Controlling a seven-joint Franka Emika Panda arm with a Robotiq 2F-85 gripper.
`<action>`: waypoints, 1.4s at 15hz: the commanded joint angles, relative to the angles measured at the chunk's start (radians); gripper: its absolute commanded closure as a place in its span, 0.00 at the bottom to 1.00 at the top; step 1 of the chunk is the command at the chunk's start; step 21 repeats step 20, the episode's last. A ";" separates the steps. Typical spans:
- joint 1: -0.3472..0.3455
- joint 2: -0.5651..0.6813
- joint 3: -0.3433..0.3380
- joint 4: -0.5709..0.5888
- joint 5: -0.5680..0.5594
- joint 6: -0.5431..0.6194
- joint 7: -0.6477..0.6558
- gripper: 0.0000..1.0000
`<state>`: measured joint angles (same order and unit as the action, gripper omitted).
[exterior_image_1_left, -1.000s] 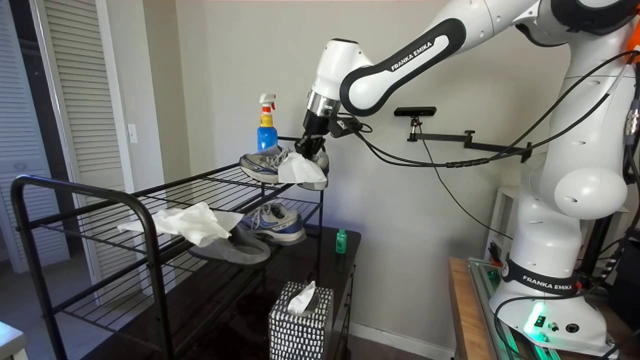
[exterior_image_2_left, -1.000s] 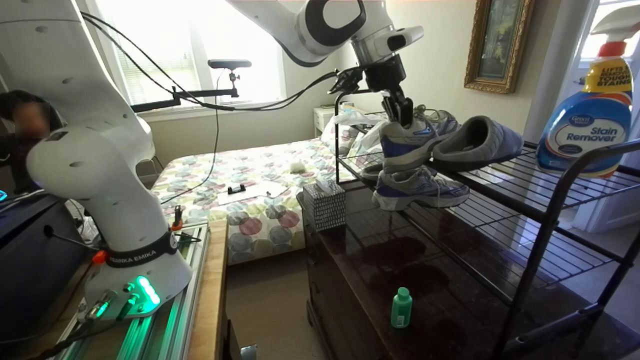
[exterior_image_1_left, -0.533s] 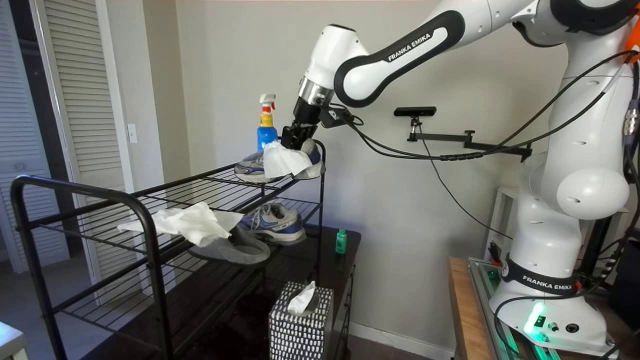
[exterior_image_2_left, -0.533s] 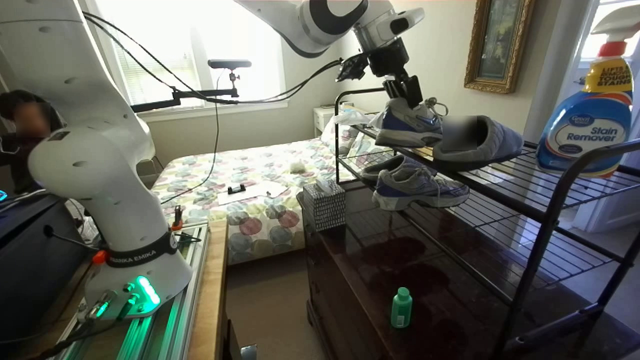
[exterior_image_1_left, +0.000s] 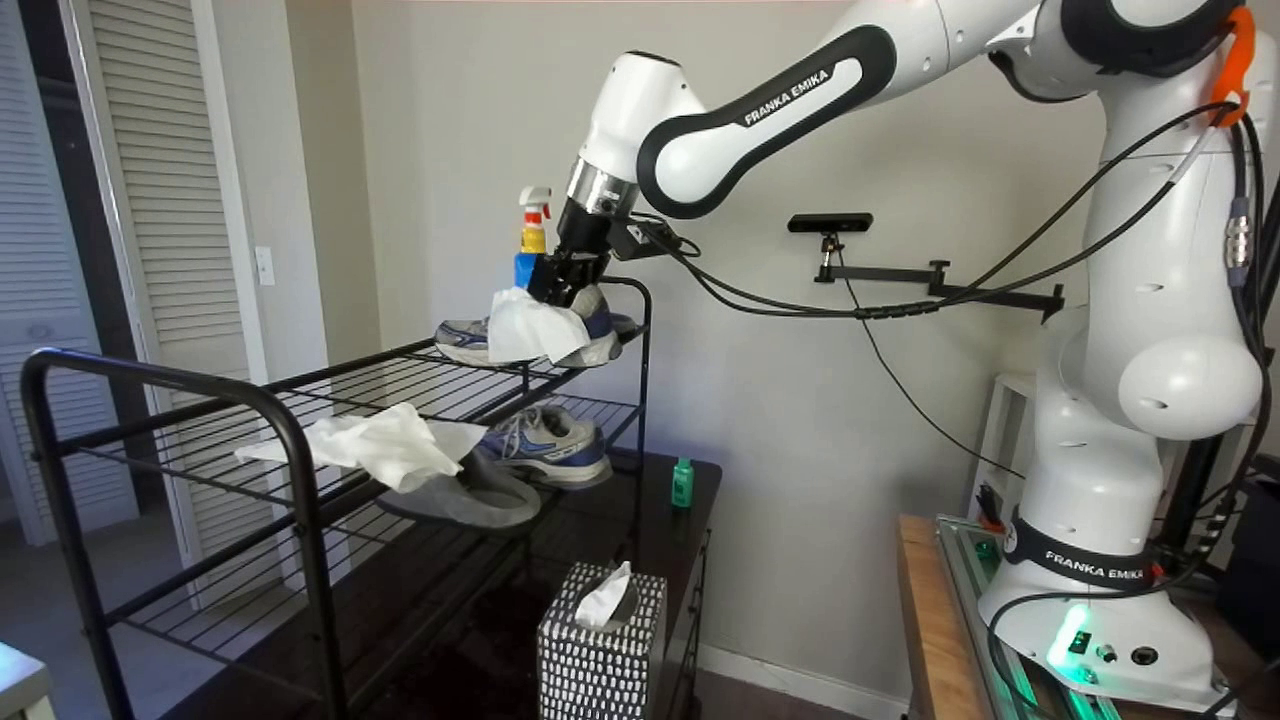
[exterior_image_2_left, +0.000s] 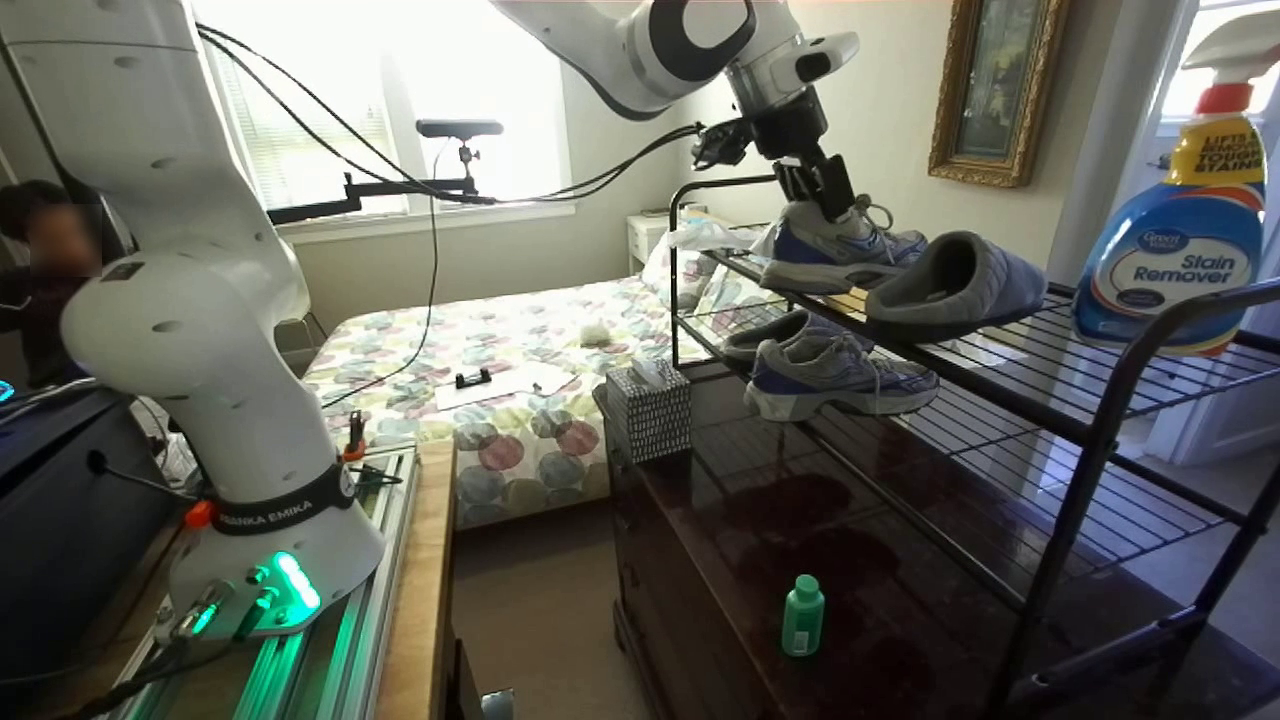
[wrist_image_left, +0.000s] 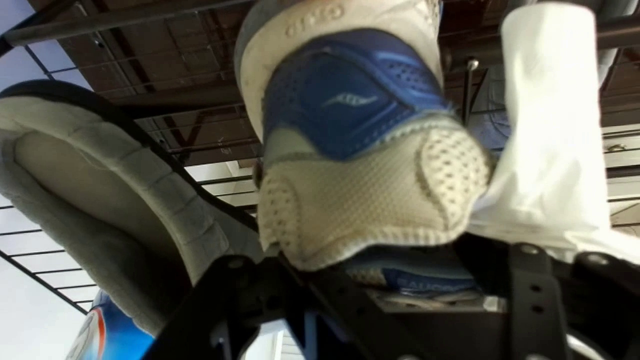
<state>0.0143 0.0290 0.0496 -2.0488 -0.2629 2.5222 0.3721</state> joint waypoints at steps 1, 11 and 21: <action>0.012 0.027 -0.010 0.058 0.014 -0.012 0.010 0.60; 0.009 -0.006 -0.020 0.105 0.017 -0.038 0.019 0.48; -0.008 -0.080 -0.021 0.096 0.001 -0.014 0.014 0.07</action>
